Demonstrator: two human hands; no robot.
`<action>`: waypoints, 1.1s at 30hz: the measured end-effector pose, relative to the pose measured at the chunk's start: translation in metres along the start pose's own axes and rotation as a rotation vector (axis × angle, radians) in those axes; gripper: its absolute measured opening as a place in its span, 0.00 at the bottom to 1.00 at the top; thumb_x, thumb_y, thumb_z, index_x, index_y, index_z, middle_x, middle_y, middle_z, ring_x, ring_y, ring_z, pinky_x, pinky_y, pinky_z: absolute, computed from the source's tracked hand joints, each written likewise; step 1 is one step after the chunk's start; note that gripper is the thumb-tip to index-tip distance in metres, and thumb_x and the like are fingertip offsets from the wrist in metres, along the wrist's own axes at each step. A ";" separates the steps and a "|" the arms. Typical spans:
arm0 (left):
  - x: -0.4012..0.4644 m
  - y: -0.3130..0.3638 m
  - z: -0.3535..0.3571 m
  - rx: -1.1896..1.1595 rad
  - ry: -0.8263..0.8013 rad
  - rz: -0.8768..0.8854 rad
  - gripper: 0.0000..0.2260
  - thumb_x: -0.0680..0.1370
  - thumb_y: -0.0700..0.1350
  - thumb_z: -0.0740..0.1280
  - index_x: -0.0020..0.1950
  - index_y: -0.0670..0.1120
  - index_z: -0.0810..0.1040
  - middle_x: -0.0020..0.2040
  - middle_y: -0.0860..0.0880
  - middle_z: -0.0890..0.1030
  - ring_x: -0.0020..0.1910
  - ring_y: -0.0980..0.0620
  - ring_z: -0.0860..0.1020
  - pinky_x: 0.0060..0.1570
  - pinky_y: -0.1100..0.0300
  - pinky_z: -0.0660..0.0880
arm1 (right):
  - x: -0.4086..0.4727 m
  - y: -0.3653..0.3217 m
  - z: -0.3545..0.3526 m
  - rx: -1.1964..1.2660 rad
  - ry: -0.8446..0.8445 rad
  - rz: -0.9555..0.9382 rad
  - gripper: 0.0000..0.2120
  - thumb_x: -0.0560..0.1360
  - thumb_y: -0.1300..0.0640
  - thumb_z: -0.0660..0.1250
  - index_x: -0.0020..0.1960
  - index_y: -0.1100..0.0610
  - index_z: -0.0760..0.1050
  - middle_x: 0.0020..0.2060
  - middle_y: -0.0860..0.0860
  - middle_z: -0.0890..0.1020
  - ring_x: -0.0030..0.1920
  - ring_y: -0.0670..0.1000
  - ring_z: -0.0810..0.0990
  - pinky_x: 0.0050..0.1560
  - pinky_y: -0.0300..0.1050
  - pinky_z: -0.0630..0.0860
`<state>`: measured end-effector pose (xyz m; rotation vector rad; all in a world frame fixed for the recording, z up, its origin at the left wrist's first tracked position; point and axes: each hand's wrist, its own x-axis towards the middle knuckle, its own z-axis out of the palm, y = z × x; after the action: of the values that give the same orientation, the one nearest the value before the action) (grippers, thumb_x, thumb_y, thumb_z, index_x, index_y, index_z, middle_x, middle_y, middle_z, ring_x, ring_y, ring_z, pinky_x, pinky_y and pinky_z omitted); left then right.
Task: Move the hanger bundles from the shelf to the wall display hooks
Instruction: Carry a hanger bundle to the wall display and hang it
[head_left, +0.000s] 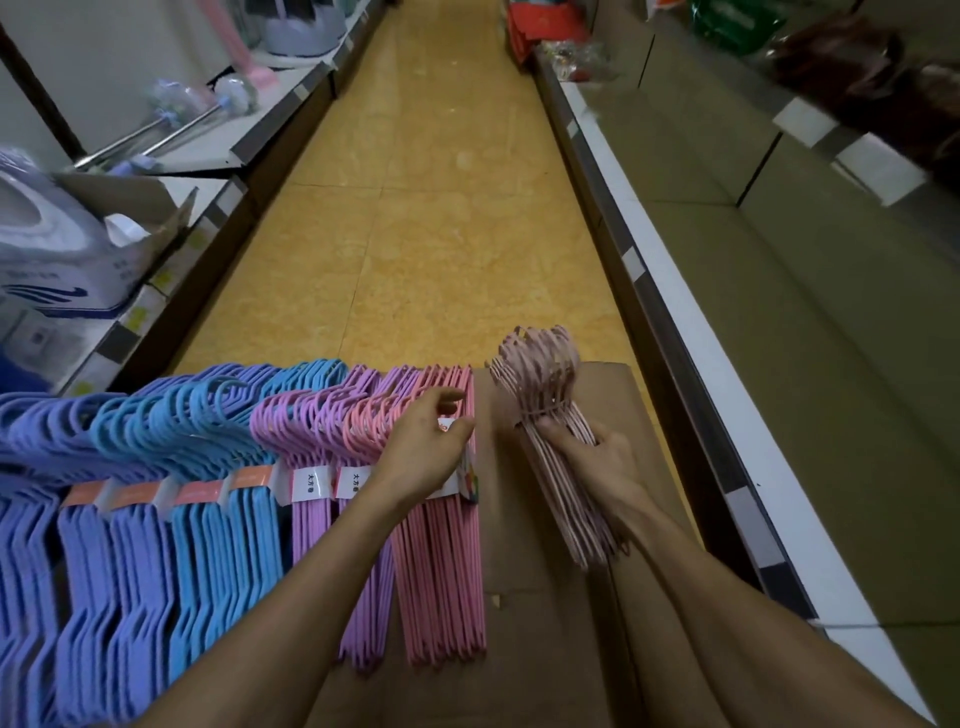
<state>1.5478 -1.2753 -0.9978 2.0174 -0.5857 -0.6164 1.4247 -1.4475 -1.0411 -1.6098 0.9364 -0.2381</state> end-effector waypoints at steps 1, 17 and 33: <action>-0.002 0.001 -0.001 -0.030 0.005 -0.034 0.19 0.82 0.48 0.63 0.72 0.48 0.69 0.67 0.48 0.74 0.61 0.46 0.78 0.63 0.44 0.75 | -0.003 -0.007 -0.006 0.022 -0.013 -0.026 0.18 0.68 0.40 0.75 0.52 0.49 0.80 0.43 0.48 0.85 0.44 0.48 0.84 0.42 0.43 0.80; -0.039 0.054 -0.056 -1.194 0.083 -0.209 0.08 0.79 0.42 0.66 0.57 0.42 0.75 0.53 0.42 0.76 0.54 0.42 0.77 0.57 0.46 0.74 | -0.070 -0.094 -0.022 0.516 -0.586 0.034 0.16 0.77 0.45 0.67 0.45 0.59 0.74 0.27 0.51 0.67 0.28 0.49 0.63 0.31 0.42 0.62; -0.075 0.094 -0.101 -1.386 0.164 -0.182 0.05 0.76 0.42 0.61 0.40 0.45 0.67 0.35 0.46 0.70 0.35 0.47 0.71 0.41 0.51 0.70 | -0.130 -0.162 -0.013 -0.151 -0.529 -0.305 0.22 0.69 0.53 0.77 0.59 0.51 0.72 0.46 0.54 0.75 0.38 0.47 0.77 0.41 0.42 0.76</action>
<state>1.5391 -1.2092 -0.8561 0.7767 0.1701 -0.6669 1.4019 -1.3726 -0.8481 -1.8285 0.3075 0.0552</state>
